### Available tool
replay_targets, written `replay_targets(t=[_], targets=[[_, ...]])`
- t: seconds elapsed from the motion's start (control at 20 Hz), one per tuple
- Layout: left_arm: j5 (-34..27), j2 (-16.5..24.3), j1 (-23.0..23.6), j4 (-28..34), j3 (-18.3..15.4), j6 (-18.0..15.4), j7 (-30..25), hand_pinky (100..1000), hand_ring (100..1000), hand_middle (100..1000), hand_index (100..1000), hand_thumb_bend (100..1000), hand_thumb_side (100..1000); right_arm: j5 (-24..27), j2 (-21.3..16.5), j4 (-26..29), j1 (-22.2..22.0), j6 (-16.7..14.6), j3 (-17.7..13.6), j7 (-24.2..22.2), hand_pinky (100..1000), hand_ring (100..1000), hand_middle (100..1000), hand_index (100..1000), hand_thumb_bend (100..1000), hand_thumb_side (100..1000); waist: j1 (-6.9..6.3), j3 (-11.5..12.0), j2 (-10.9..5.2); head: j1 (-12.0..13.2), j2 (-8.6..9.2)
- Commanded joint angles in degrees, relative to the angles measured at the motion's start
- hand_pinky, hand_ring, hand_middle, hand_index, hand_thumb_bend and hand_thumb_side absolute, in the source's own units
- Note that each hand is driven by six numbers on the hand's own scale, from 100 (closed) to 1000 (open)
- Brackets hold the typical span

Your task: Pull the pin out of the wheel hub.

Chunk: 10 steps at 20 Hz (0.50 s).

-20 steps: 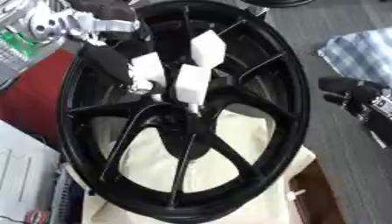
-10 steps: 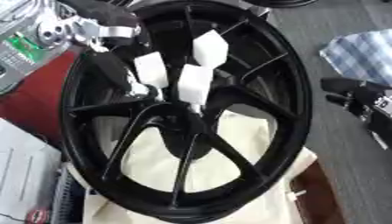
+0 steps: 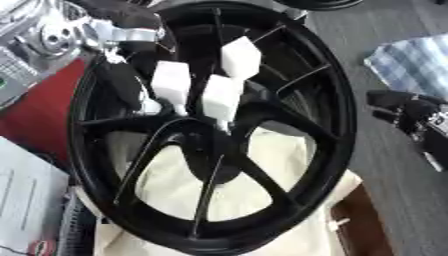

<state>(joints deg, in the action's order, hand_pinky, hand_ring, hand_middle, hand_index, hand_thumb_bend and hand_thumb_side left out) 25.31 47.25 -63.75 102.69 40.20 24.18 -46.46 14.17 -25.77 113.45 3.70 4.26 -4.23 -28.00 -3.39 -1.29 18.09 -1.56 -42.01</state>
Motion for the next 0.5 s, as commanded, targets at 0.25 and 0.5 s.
replay_targets(t=[0.25,0.5], targets=[[-1.62,4.81,-0.48,5.84,-11.28,8.73,-5.49,774,546,323,408,111,282,0.24,-0.63,1.14,-0.09,-0.47,-0.76,0.12,1000,999,916,798,100,762,0.63,0.45,-1.3,-0.13,0.34],[-2.43,8.23,2.45,7.27,-22.7,12.53,-1.17,764,518,289,390,100,252,0.33,-0.6,1.14,-0.24,-0.9,-1.14,0.38,1000,998,915,798,100,757,0.95,1.29,-1.17,-0.54,-0.27]])
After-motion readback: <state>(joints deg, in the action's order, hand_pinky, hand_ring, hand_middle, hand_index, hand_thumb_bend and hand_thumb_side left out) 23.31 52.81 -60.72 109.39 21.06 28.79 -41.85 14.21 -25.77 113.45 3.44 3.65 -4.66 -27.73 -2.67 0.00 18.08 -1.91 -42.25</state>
